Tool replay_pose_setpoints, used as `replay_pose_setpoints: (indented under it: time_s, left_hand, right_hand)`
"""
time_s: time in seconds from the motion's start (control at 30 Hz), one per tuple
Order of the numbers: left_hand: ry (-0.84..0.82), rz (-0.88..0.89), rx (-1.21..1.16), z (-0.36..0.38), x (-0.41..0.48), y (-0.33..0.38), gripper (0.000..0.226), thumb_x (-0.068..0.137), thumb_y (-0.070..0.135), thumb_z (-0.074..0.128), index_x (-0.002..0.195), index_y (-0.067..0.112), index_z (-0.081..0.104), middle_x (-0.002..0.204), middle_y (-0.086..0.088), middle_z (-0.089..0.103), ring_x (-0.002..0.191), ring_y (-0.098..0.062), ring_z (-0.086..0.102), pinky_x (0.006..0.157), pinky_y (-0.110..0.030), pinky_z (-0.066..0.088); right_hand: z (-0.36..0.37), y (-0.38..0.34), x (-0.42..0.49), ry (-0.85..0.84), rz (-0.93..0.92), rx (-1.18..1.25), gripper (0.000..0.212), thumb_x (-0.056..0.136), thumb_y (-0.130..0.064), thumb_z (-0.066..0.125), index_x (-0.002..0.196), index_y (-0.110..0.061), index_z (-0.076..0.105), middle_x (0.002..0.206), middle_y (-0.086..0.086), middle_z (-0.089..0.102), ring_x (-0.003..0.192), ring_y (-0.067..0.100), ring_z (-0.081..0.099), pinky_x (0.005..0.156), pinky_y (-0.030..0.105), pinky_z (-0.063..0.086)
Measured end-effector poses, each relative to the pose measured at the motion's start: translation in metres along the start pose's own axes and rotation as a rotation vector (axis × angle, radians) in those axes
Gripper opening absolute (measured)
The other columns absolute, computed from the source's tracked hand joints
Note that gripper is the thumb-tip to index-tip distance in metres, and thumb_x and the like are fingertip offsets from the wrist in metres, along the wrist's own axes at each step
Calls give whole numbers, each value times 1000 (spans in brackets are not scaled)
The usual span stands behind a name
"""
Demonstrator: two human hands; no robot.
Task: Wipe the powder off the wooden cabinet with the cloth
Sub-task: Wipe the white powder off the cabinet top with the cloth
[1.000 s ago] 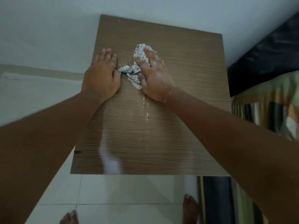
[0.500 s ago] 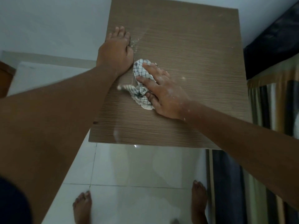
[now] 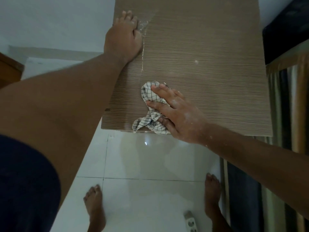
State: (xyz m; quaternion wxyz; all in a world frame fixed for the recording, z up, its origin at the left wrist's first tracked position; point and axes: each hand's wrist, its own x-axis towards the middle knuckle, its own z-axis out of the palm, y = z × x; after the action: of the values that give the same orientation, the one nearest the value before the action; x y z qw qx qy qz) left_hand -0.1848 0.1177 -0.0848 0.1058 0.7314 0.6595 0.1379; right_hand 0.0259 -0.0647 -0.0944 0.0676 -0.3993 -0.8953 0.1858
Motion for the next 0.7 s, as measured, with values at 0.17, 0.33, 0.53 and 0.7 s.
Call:
replay_pose_setpoints:
  time_s: [0.17, 0.33, 0.53, 0.7]
  left_hand:
    - [8, 18, -32, 1, 0, -2, 57, 94, 20, 33, 148, 7, 44, 160, -12, 34, 152, -22, 24, 126, -33, 15]
    - [-53, 98, -11, 0, -5, -14, 60, 93, 18, 33, 152, 8, 36, 163, -12, 27, 153, -26, 20, 126, -38, 13]
    - [-41, 105, -119, -2, -15, -27, 58, 95, 12, 34, 153, 8, 34, 162, -13, 28, 152, -32, 19, 125, -38, 14]
    - [-42, -141, -282, -1, -14, -31, 59, 103, 31, 28, 152, -2, 26, 157, -26, 32, 148, -37, 29, 123, -44, 24]
  right_hand:
    - [7, -17, -14, 17, 28, 40, 46, 102, -29, 39, 145, -17, 52, 163, 12, 31, 154, 31, 22, 125, 46, 21]
    - [16, -26, -25, 73, 8, 102, 41, 97, -8, 52, 138, -14, 59, 158, 13, 42, 151, 33, 31, 121, 51, 28]
    - [22, -37, -45, 79, -77, 171, 44, 95, -2, 64, 136, -16, 59, 153, 10, 48, 148, 28, 36, 121, 46, 30]
    - [27, -44, -55, -20, -183, 283, 33, 101, -6, 58, 131, -17, 63, 148, 4, 54, 150, 22, 35, 119, 46, 36]
